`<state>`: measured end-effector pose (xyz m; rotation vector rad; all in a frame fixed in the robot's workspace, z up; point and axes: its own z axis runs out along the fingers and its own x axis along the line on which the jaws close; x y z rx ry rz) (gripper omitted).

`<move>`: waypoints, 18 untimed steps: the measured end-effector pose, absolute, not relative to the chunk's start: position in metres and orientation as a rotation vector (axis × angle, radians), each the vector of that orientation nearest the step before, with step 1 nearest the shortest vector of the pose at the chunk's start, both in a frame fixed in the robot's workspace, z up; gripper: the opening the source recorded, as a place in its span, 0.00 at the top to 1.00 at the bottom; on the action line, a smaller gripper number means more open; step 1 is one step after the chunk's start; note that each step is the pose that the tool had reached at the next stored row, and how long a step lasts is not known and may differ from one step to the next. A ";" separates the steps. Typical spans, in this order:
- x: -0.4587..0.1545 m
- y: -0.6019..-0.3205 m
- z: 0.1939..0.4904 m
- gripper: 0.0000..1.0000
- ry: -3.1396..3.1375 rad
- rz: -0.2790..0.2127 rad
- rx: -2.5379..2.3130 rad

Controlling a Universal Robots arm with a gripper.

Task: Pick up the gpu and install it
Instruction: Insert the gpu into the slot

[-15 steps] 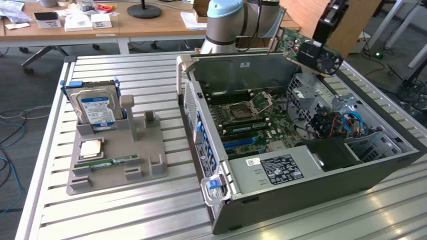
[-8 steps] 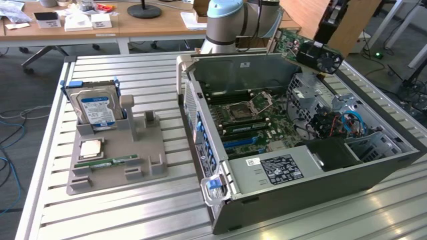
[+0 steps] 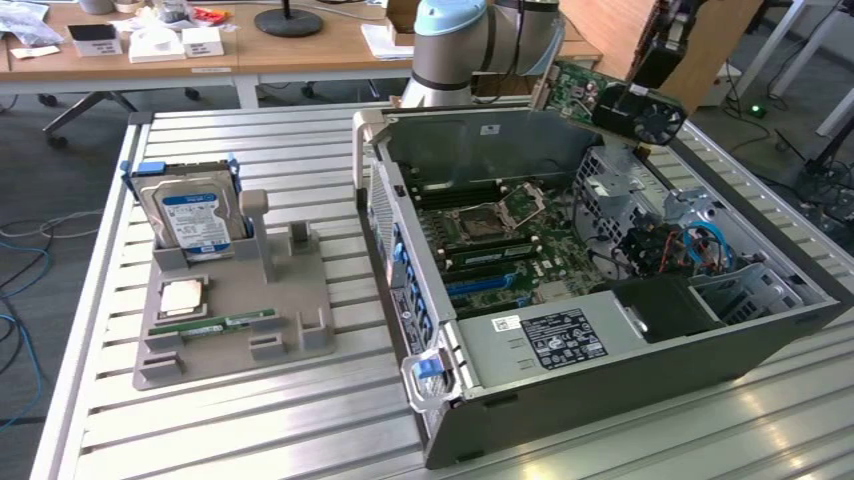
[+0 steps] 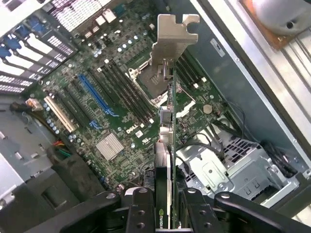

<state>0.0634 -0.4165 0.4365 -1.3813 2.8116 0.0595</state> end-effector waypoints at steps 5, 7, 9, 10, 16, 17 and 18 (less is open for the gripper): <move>0.063 -0.416 0.436 0.73 2.760 0.060 -1.485; 0.063 -0.416 0.436 0.73 2.737 0.060 -1.529; 0.063 -0.416 0.436 0.73 2.714 0.060 -1.570; 0.063 -0.416 0.436 0.73 2.702 0.060 -1.591; 0.063 -0.416 0.436 0.73 2.625 0.061 -1.718; 0.063 -0.416 0.436 0.73 2.612 0.061 -1.738; 0.063 -0.416 0.436 0.73 2.598 0.061 -1.759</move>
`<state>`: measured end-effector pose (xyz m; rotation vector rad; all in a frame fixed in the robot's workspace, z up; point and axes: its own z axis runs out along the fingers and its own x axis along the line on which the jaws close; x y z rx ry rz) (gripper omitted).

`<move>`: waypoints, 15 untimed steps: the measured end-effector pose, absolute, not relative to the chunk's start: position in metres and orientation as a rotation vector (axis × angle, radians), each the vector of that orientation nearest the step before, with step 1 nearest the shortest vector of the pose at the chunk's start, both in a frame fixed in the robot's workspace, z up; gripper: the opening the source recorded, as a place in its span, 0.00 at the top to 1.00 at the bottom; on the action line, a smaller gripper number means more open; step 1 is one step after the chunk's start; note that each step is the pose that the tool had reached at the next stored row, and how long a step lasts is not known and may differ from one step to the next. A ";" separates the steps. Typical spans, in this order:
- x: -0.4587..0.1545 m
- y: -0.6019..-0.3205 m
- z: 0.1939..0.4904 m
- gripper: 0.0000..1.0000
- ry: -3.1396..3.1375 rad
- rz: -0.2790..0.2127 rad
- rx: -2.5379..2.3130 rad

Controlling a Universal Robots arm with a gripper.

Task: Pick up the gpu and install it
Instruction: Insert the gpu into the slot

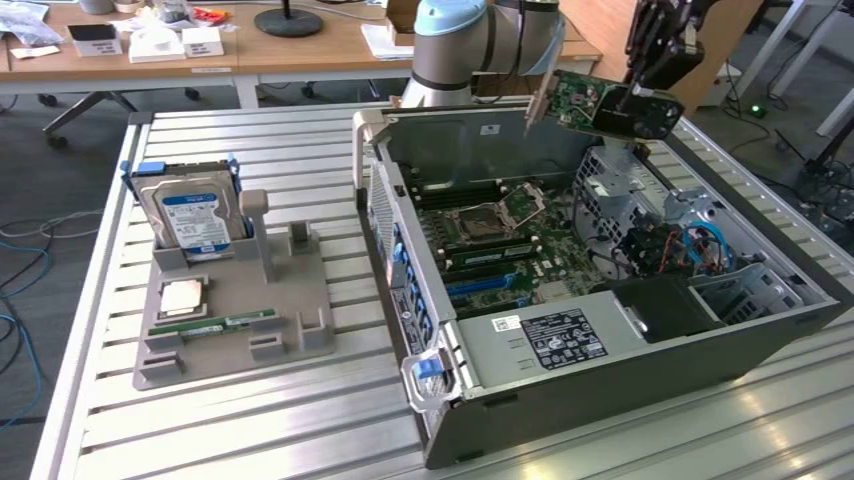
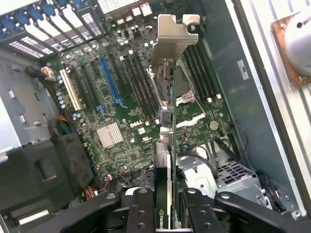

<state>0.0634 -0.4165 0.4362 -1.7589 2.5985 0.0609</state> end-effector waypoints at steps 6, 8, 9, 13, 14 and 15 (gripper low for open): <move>0.063 -0.416 0.436 0.73 2.523 0.061 -1.868; 0.063 -0.416 0.436 0.73 2.498 0.061 -1.902; 0.063 -0.416 0.436 0.73 2.486 0.061 -1.919; 0.063 -0.416 0.436 0.73 2.436 0.061 -1.983; 0.063 -0.416 0.436 0.73 2.424 0.061 -1.998; 0.063 -0.416 0.436 0.73 2.413 0.061 -2.012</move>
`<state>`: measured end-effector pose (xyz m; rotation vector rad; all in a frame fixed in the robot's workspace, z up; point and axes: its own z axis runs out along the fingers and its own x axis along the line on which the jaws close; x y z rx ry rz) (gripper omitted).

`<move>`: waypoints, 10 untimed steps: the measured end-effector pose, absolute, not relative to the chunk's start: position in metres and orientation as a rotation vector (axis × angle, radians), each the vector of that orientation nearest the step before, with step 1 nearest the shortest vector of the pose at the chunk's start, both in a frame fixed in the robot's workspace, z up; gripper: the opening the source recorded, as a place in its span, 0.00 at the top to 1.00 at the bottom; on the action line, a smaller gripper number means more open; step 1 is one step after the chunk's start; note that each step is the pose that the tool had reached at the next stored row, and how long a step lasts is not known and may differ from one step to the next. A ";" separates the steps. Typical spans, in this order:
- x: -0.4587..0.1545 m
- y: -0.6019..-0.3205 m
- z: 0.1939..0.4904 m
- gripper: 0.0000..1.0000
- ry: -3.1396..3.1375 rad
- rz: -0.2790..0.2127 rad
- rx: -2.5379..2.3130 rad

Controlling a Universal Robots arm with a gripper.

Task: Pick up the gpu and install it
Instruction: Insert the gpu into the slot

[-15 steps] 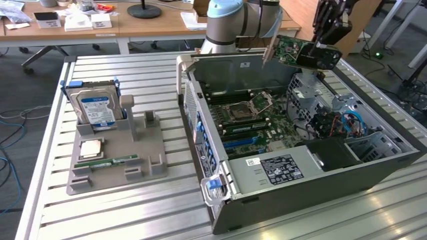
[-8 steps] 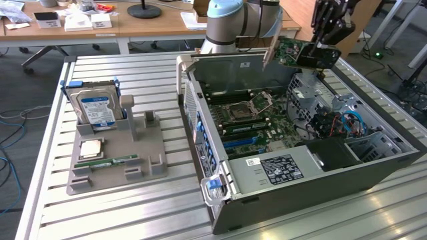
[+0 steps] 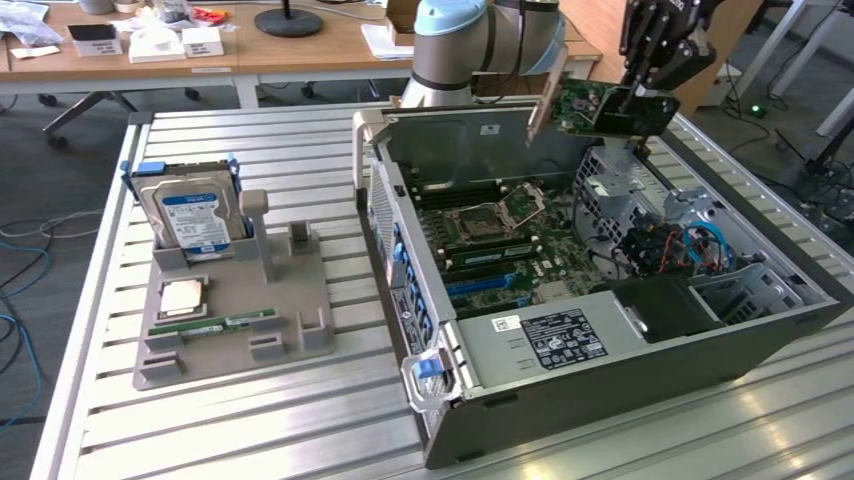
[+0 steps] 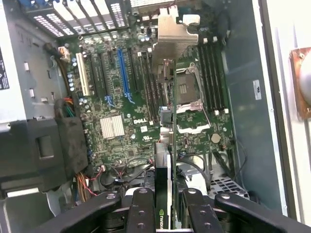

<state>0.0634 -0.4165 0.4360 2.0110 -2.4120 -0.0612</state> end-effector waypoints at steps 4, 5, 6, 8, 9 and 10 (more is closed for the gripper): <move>0.063 -0.416 0.436 0.73 -2.403 -0.061 2.022; 0.063 -0.416 0.436 0.73 -2.402 -0.061 2.022; 0.063 -0.416 0.436 0.73 -2.402 -0.061 2.022; 0.063 -0.416 0.436 0.73 -2.402 -0.061 2.022; 0.063 -0.416 0.436 0.73 -2.403 -0.063 2.023; 0.063 -0.416 0.436 0.73 -2.404 -0.067 2.025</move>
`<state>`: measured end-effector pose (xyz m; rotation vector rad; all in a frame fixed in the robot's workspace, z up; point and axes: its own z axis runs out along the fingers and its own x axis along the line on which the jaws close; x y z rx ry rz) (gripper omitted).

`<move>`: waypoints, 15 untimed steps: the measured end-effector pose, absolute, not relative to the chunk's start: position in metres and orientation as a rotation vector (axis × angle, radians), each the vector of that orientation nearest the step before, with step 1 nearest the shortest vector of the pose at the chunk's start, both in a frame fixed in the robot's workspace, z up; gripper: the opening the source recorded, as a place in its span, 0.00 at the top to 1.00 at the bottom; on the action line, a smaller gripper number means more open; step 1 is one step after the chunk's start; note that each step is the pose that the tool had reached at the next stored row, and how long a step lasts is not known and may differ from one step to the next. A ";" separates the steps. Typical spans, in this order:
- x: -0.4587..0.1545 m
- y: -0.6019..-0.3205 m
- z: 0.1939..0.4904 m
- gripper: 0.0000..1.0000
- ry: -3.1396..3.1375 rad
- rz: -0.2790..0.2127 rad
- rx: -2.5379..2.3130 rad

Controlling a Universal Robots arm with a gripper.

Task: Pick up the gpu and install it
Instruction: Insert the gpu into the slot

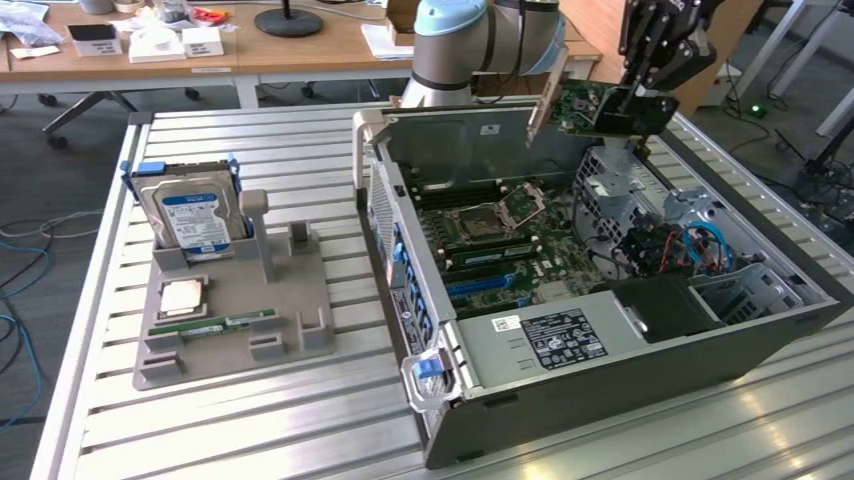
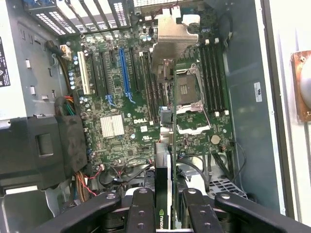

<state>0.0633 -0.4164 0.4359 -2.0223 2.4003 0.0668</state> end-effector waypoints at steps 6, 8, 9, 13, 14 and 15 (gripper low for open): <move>0.063 -0.416 0.435 0.73 2.372 0.080 -2.034; 0.063 -0.416 0.435 0.73 2.353 0.080 -2.057; 0.063 -0.416 0.435 0.73 2.341 0.080 -2.070; 0.063 -0.416 0.434 0.73 2.290 0.081 -2.128; 0.063 -0.416 0.434 0.73 2.280 0.081 -2.140; 0.063 -0.416 0.434 0.73 2.270 0.081 -2.151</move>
